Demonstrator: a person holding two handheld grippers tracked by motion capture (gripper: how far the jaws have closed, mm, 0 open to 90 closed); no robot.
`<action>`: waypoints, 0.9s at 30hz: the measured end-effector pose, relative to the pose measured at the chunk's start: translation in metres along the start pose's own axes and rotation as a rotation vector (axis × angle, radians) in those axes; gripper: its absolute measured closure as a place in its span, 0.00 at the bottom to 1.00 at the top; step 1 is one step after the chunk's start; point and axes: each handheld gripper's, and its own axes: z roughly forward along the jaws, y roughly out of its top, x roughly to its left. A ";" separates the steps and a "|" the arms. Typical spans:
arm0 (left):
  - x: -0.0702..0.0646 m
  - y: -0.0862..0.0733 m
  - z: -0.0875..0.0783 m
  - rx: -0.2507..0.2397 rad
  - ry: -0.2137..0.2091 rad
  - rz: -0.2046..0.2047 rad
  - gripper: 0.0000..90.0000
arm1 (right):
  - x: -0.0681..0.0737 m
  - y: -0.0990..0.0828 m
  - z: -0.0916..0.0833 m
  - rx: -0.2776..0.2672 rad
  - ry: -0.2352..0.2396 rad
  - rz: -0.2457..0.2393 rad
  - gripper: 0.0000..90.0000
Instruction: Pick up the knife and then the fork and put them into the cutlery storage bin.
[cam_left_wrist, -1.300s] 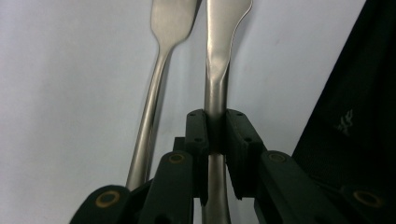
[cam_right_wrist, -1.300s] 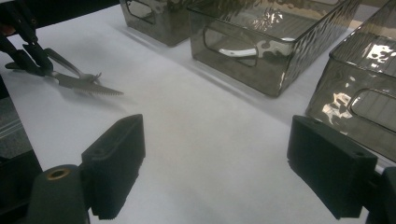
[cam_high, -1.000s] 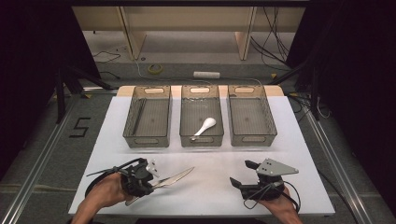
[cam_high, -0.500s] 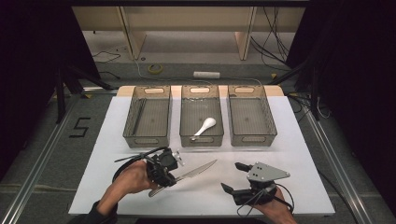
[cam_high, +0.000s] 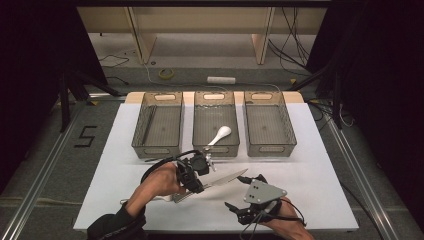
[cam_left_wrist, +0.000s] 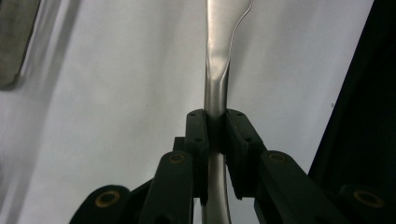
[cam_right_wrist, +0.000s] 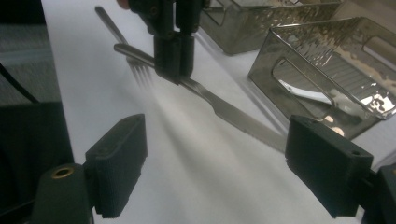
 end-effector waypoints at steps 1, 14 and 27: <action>-0.001 0.002 0.000 -0.001 -0.002 0.003 0.88 | 0.002 0.001 0.003 0.008 -0.001 -0.020 0.26; -0.014 0.024 0.003 0.055 -0.015 0.075 0.88 | 0.019 0.004 0.033 0.121 -0.105 -0.347 0.41; -0.022 0.034 0.006 0.084 -0.026 0.108 0.88 | 0.027 0.002 0.047 0.199 -0.162 -0.586 0.69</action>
